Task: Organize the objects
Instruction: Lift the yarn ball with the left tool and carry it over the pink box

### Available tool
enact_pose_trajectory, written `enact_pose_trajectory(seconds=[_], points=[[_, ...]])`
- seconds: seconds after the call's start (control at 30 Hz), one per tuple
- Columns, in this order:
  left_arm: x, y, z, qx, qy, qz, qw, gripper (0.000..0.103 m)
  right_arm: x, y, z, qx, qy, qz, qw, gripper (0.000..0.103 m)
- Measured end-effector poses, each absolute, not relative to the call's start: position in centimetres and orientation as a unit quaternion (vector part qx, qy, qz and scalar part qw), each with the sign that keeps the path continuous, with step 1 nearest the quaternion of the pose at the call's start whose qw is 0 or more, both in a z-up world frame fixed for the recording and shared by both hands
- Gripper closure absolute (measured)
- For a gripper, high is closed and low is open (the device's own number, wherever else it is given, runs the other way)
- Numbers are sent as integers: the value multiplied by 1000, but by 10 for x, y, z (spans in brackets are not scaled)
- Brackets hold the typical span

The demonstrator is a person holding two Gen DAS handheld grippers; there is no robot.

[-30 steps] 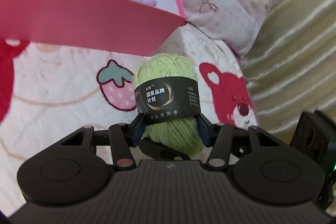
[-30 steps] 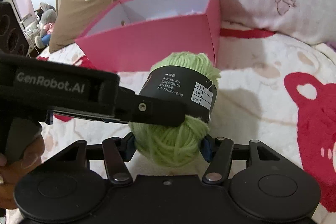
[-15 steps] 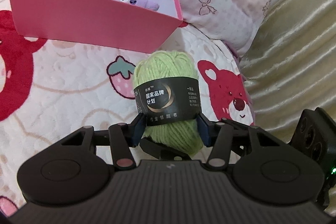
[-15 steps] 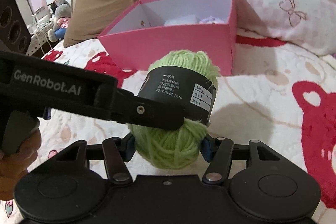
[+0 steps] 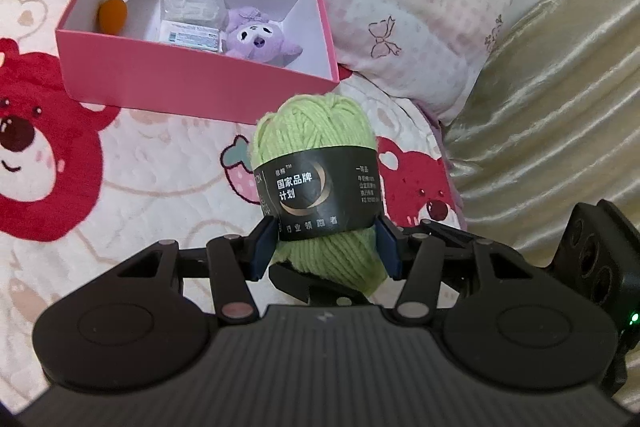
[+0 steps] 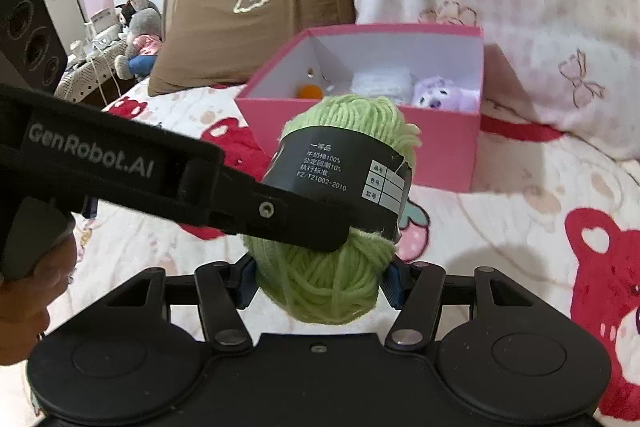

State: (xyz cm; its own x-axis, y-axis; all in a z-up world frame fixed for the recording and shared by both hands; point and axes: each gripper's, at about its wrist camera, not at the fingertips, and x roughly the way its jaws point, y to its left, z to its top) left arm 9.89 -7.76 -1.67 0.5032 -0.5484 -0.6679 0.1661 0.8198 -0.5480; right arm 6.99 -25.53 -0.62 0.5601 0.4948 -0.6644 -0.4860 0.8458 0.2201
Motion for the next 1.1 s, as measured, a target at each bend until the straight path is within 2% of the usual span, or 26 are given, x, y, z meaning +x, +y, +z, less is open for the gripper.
enact_pose_trajectory(seconds=[0.27,0.47,1.1], points=[[104,-64,-2,-222,475,-209,825,51,76,-243,15,21,415,272,868,39],[114,-52,12,-237,500,-204,808,51,71,-234,28,23,409,264,873,39],[145,-33,84,-145,494,-176,839,51,97,-206,65,78,370,291,879,39]])
